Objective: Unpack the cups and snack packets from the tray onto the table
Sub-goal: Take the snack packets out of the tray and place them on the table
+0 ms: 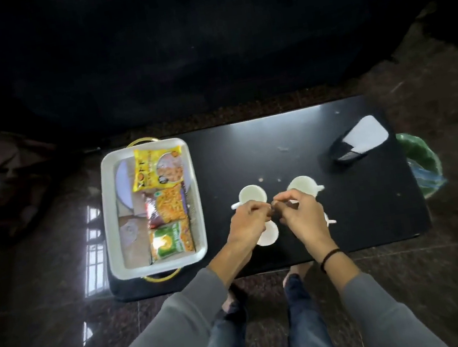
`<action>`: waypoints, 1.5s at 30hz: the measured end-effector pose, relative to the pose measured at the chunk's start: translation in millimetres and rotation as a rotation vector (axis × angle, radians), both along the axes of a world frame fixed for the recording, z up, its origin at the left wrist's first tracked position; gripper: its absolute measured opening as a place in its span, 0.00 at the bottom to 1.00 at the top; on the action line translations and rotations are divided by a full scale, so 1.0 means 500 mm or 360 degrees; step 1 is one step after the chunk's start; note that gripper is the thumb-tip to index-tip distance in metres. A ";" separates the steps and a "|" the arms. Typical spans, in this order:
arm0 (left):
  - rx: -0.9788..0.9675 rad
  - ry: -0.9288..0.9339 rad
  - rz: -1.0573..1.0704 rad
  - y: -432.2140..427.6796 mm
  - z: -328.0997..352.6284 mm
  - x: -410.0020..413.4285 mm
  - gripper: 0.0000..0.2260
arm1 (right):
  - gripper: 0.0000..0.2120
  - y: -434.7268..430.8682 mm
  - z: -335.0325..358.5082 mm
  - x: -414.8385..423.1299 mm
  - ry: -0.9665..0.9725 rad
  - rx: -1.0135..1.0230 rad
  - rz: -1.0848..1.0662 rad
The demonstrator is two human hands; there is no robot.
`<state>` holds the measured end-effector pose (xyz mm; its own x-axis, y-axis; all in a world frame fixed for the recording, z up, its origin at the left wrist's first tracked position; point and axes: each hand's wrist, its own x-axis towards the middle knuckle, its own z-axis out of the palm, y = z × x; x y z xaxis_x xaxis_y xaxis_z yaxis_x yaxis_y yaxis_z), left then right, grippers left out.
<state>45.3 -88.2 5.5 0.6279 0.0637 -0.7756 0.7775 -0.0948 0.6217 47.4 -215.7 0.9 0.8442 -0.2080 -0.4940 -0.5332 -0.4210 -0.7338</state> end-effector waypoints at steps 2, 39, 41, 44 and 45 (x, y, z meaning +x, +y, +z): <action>0.0030 -0.0001 0.0077 0.057 -0.009 -0.002 0.08 | 0.05 0.055 -0.007 0.008 -0.0013 0.0010 0.0108; 0.0284 -0.0154 0.0916 0.493 -0.216 0.180 0.19 | 0.07 0.421 -0.181 0.219 -0.0072 -0.0129 0.0970; 0.0237 -0.0283 0.0931 0.490 -0.201 0.177 0.11 | 0.06 0.420 -0.170 0.224 -0.0113 -0.0125 0.0935; 0.0437 -0.0514 0.0824 0.483 -0.181 0.168 0.06 | 0.04 0.420 -0.155 0.233 -0.0200 -0.0133 0.0887; 0.0487 -0.0596 0.0794 0.481 -0.171 0.165 0.05 | 0.04 0.421 -0.147 0.236 -0.0231 -0.0122 0.0873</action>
